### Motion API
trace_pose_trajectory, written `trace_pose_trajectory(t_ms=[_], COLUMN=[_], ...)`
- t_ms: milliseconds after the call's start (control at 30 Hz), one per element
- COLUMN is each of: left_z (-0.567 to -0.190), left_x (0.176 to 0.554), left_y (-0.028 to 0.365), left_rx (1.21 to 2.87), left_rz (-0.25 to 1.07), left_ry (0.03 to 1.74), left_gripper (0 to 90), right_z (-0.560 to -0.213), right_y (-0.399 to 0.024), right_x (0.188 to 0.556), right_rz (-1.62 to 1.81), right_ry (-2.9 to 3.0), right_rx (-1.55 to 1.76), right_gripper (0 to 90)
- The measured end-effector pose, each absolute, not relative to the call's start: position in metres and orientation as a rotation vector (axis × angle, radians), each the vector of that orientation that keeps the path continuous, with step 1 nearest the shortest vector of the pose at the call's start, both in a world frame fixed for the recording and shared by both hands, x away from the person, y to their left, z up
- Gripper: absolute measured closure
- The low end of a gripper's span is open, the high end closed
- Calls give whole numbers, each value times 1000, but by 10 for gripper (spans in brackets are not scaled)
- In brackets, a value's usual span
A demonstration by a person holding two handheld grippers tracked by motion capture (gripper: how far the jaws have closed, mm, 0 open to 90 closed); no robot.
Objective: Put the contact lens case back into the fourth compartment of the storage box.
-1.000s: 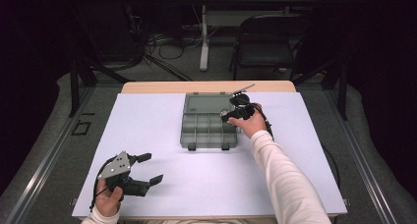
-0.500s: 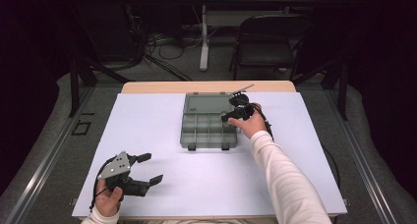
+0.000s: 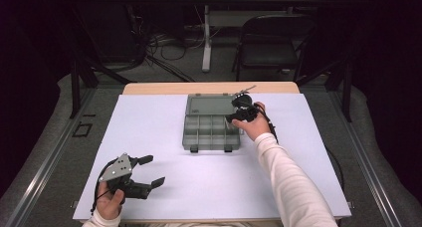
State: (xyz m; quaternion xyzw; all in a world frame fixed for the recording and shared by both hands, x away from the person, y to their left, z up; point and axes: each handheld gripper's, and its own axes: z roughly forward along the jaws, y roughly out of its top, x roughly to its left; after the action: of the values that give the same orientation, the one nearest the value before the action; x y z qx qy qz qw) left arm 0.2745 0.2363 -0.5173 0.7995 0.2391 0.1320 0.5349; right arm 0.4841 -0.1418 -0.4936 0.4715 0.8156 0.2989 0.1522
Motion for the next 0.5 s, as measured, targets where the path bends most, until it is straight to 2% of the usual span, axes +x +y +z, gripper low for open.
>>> trace_pose_trajectory(t_ms=[67, 133, 233, 500], left_z=[-517, -517, -517, -517], left_x=[275, 274, 274, 274], left_y=[236, 236, 236, 236], left_rx=[1905, 1906, 1905, 1904], left_rz=[314, 315, 315, 315], left_ry=[569, 568, 567, 567], left_gripper=[160, 160, 160, 160], right_z=[-492, -490, -487, -482], right_y=[-143, -144, -144, -145], right_x=[483, 483, 482, 478], right_rz=[868, 886, 922, 938], right_ry=[2341, 2328, 2307, 2286], right_rx=[1364, 1377, 1405, 1416], right_gripper=[450, 381, 323, 219])
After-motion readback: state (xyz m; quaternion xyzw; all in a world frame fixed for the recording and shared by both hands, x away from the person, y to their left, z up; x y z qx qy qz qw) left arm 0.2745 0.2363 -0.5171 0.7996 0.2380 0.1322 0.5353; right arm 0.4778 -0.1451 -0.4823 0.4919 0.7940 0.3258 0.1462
